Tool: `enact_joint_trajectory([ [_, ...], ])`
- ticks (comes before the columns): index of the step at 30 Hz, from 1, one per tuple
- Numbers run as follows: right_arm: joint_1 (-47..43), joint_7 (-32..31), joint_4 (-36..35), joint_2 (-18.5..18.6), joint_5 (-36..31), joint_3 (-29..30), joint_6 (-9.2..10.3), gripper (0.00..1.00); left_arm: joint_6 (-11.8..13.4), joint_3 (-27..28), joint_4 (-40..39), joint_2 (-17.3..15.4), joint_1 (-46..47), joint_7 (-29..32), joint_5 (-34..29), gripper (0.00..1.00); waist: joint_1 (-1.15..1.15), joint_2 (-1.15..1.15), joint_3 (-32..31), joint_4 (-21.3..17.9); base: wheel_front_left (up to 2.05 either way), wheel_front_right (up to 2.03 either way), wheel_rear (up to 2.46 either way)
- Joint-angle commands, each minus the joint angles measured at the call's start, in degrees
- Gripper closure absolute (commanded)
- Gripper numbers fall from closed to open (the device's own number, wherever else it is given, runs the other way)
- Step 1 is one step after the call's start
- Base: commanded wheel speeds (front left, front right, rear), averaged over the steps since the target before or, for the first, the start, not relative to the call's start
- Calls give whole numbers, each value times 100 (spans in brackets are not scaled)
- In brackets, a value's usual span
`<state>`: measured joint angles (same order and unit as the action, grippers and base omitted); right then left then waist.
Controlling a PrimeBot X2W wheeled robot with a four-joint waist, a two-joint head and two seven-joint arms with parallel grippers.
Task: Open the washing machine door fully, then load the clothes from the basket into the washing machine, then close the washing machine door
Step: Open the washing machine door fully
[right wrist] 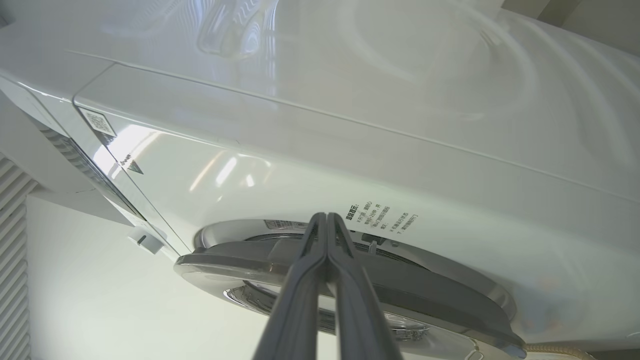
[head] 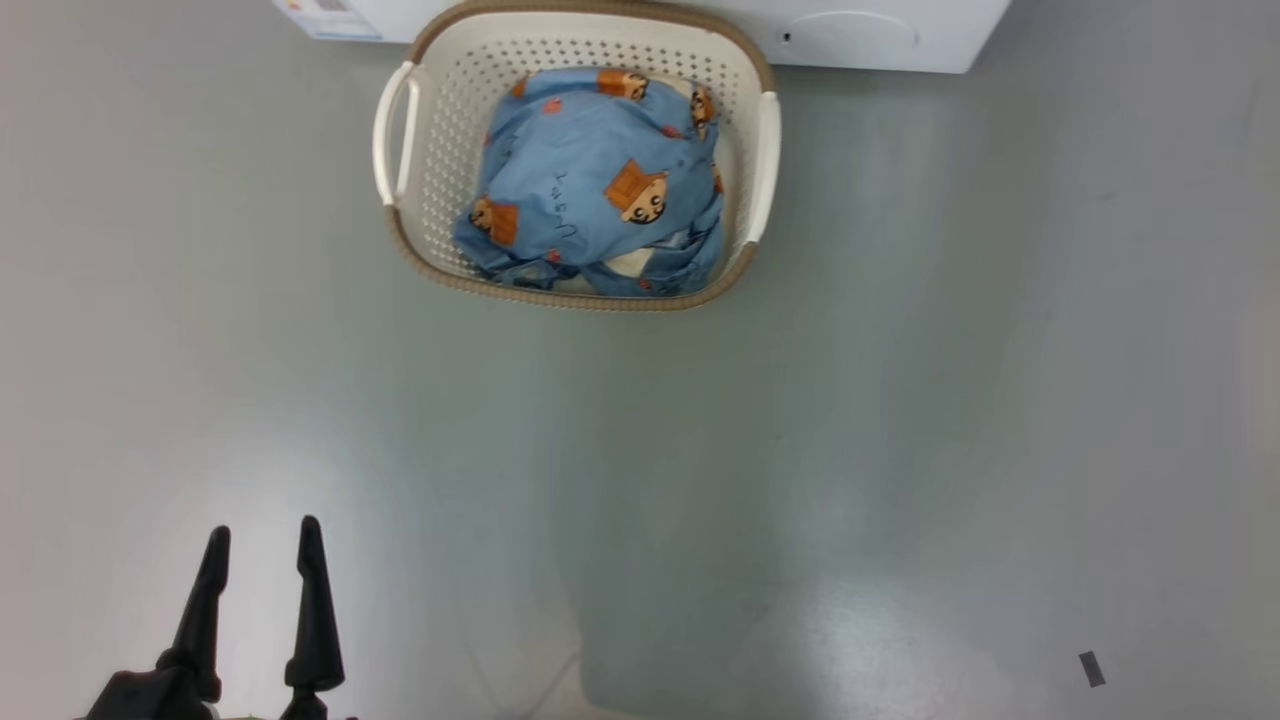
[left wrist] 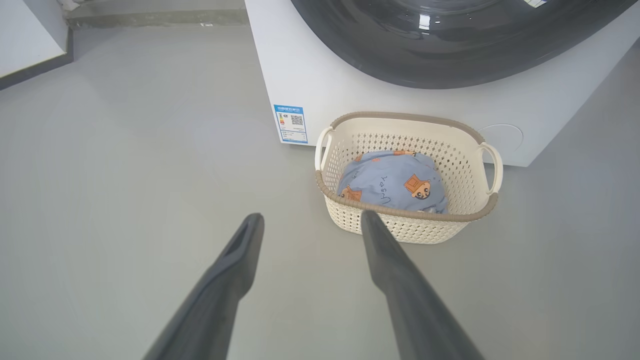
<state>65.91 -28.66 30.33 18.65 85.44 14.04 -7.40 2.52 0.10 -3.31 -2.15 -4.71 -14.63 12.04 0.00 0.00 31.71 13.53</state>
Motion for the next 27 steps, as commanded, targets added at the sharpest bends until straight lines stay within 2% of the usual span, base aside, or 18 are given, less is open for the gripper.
enact_joint_trajectory([
  [1,159,-7,-157,-4,-33,-92,-9,100,53,162,-109,-73,10,-37,60,0,0,0,98,166,0,0,0],
  [17,767,-94,-80,157,-195,-815,-9,100,277,-389,-113,-73,-97,-37,442,0,0,0,433,620,0,0,0],
  [27,1151,-236,-27,329,-291,-1210,-9,100,369,-448,-118,-73,-457,-37,706,0,0,0,697,763,0,0,0],
])
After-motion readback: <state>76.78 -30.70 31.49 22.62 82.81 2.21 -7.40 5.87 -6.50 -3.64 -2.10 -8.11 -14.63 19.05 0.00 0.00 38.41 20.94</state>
